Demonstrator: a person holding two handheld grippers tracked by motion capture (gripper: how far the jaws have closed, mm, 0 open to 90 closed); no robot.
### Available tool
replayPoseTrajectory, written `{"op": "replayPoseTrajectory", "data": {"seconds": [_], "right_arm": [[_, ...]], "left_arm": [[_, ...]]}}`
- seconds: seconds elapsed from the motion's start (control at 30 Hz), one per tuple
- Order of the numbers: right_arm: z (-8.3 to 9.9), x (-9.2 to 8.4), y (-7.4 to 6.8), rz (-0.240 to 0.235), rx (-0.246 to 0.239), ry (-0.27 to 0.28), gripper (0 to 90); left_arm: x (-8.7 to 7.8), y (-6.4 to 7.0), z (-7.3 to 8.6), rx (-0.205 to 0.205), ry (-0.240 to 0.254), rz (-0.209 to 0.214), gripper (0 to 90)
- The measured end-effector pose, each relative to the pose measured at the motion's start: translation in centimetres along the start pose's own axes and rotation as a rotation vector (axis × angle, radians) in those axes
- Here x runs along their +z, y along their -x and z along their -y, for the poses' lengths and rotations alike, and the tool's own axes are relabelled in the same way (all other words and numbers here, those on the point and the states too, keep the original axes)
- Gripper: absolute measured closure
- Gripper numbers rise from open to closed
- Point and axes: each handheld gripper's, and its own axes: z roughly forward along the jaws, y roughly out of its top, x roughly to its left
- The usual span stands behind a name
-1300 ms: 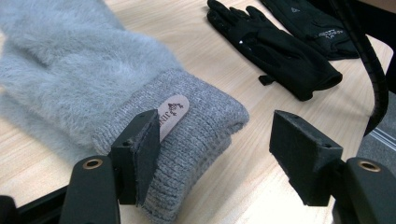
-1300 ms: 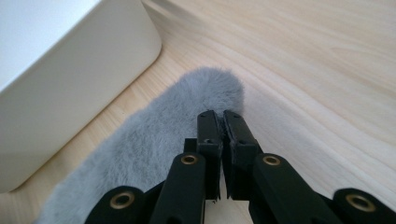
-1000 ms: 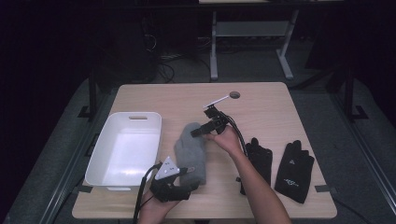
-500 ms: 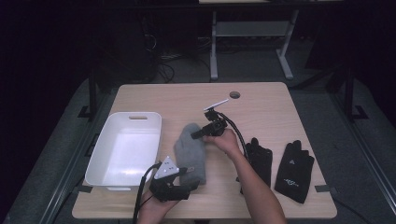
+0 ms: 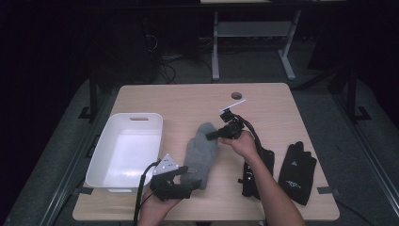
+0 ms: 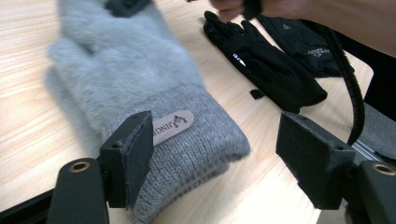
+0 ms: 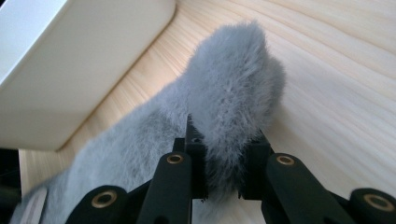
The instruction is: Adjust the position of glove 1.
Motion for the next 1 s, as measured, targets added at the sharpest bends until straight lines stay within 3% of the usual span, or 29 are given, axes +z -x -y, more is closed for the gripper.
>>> {"op": "replayPoseTrajectory", "data": {"seconds": [0.2,0.37,0.47,0.5,0.6,0.63,0.7,0.87,1.0], "right_arm": [[1.7,-2.1,0.9,0.032,0.009,0.016,77.4],[2.6,-3.6,1.5,0.063,0.009,0.024,77.2],[3.0,-3.7,1.6,0.072,0.0,0.036,77.0],[3.3,-3.7,1.7,0.074,0.004,0.04,76.6],[3.7,-3.6,1.9,0.077,0.006,0.046,76.4],[4.0,-3.6,2.2,0.072,0.016,0.047,76.4],[4.1,-3.6,2.2,0.076,0.017,0.045,76.4],[3.9,-3.5,1.8,0.101,-0.013,0.032,76.1],[3.9,-3.5,1.7,0.11,-0.023,0.025,76.0]], "left_arm": [[0.6,0.0,-1.3,0.004,-0.03,0.02,24.3],[1.1,-0.8,-2.5,-0.066,-0.069,0.015,24.4],[1.5,-1.4,-2.7,-0.101,-0.093,0.014,24.4],[1.8,-1.8,-2.8,-0.132,-0.109,0.013,24.5],[2.3,-2.1,-2.8,-0.144,-0.135,0.008,24.6],[2.7,-2.6,-2.8,-0.181,-0.15,0.005,24.8],[2.9,-3.0,-2.6,-0.2,-0.161,-0.009,26.2],[3.5,-3.6,-2.4,-0.26,-0.196,0.014,26.7],[4.4,-3.8,-2.1,-0.291,-0.266,0.04,29.0]]}}
